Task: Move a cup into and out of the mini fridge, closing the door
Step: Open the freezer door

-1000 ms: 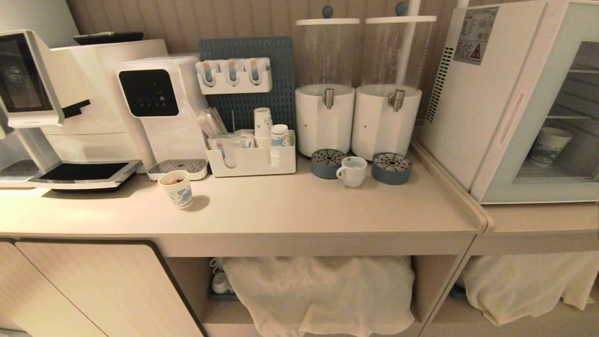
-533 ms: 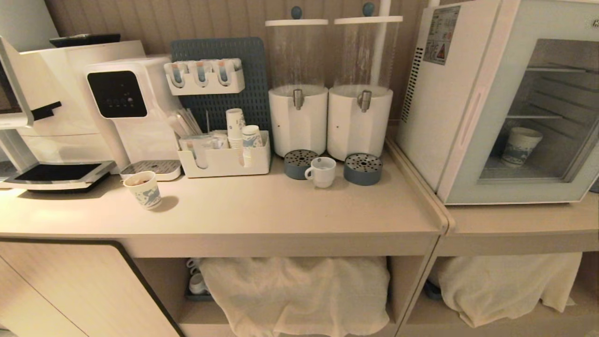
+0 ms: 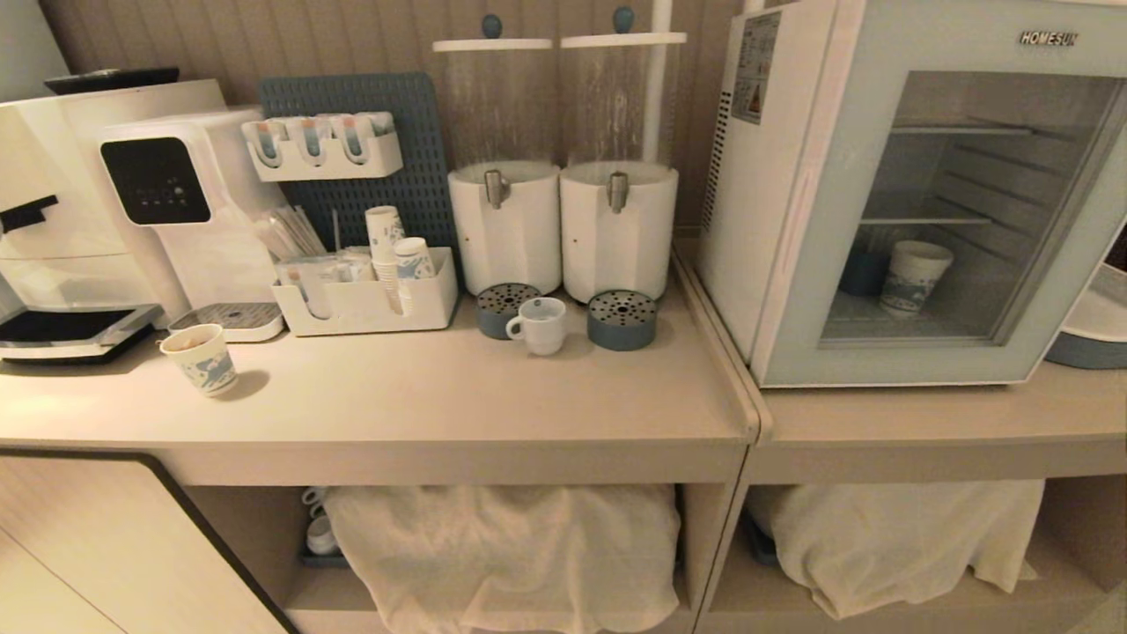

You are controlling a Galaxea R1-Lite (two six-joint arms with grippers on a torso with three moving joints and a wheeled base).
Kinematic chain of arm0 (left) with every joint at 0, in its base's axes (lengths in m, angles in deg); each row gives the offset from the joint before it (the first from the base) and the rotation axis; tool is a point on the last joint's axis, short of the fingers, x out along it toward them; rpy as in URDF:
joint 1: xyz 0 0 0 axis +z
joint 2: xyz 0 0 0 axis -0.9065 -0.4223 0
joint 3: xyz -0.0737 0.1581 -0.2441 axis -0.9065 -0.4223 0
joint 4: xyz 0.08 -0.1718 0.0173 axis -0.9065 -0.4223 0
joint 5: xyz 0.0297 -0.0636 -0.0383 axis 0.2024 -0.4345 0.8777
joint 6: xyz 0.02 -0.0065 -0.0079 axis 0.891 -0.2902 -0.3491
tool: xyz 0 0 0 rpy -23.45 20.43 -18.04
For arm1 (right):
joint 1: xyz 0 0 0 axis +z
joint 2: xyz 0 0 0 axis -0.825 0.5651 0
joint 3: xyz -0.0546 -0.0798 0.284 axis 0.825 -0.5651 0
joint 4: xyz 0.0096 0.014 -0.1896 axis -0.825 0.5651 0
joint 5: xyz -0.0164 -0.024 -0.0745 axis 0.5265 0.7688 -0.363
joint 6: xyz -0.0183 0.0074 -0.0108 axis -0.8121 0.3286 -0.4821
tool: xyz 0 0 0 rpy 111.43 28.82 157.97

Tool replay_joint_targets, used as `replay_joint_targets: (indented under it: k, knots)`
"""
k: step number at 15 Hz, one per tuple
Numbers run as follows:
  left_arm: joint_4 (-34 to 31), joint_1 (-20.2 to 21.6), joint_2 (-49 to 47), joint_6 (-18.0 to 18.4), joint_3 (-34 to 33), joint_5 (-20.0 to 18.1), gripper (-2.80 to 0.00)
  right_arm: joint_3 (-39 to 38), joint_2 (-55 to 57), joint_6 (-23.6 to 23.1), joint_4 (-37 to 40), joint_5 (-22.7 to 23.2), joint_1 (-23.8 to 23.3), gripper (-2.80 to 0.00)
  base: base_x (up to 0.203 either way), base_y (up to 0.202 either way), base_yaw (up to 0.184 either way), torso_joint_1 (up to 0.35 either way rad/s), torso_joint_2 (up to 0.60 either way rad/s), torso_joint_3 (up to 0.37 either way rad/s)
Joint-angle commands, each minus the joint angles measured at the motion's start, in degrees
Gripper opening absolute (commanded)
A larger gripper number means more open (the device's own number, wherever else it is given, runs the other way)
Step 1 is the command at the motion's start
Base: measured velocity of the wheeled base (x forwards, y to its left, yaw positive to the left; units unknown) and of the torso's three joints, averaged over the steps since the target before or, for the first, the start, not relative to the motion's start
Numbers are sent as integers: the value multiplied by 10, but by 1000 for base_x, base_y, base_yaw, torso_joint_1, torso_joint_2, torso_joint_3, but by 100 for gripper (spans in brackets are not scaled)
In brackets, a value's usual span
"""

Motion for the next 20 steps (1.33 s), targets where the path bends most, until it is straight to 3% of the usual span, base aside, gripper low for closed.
replay_joint_targets:
  k: [1, 20]
  knots:
    - [0, -1, -1, 0, 0, 0, -280, -9, 0, 0, 0, 0, 0, -280, 0, -194, 0, 2, 9, 2]
    - [0, 0, 0, -1, 0, 1, -280, -9, 0, 0, 0, 0, 0, -280, 0, -194, 1, 2, 3, 2]
